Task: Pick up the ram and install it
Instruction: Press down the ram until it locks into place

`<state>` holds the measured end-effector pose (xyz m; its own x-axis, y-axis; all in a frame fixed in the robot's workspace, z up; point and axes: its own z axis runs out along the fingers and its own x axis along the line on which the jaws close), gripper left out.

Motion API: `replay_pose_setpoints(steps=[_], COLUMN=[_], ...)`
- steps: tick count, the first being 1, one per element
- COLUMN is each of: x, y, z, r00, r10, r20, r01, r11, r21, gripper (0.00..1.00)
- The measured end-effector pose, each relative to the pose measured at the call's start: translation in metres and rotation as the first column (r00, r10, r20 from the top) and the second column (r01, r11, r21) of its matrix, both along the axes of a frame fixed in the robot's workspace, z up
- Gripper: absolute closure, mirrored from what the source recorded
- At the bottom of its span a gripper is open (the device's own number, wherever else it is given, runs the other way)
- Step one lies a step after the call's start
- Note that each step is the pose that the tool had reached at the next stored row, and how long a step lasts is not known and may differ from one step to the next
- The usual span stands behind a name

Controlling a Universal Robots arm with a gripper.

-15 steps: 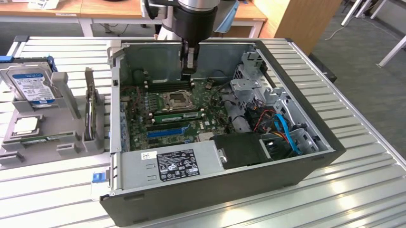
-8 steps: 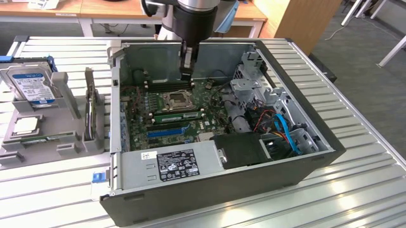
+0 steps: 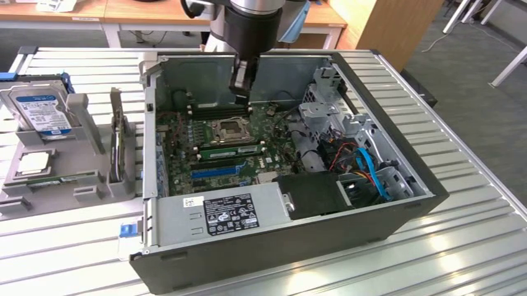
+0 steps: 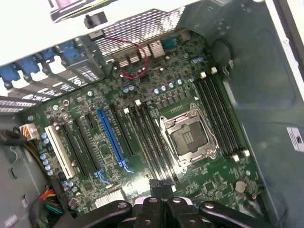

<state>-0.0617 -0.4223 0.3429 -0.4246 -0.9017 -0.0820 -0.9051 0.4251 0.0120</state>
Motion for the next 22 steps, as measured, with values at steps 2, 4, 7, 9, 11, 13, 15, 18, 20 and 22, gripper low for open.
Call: replay_pose_setpoints(steps=[2, 4, 7, 9, 11, 13, 15, 18, 20, 22], x=[0.0, 0.0, 0.0, 0.0, 0.0, 0.0, 0.0, 0.0, 0.0, 0.0], y=[0.0, 0.0, 0.0, 0.0, 0.0, 0.0, 0.0, 0.0, 0.0001, 0.0001], z=[0.0, 0.0, 0.0001, 0.0001, 0.0, 0.0, 0.0, 0.0, 0.0, 0.0], r00=[0.9997, 0.9986, 0.9961, 0.9938, 0.9912, 0.9889, 0.9877, 0.9877, 0.9877, 0.9877], r10=[-0.026, -0.052, -0.089, -0.111, -0.132, -0.149, -0.156, -0.157, -0.157, -0.157], r20=[0.0, 0.0, 0.0, 0.0, 0.0, 0.0, -0.0001, 0.0001, 0.0002, 0.0002], r01=[0.026, 0.052, 0.089, 0.111, 0.132, 0.149, 0.156, 0.157, 0.157, 0.157], r11=[0.9997, 0.9986, 0.9961, 0.9938, 0.9912, 0.9889, 0.9877, 0.9877, 0.9877, 0.9877], r21=[0.0, 0.0, -0.0002, -0.0001, 0.0, 0.0, 0.0, 0.0, 0.0, 0.0], gripper=[0.9, 0.9, 0.9, 0.9, 0.9, 0.9, 0.9, 0.9, 0.9, 0.9])
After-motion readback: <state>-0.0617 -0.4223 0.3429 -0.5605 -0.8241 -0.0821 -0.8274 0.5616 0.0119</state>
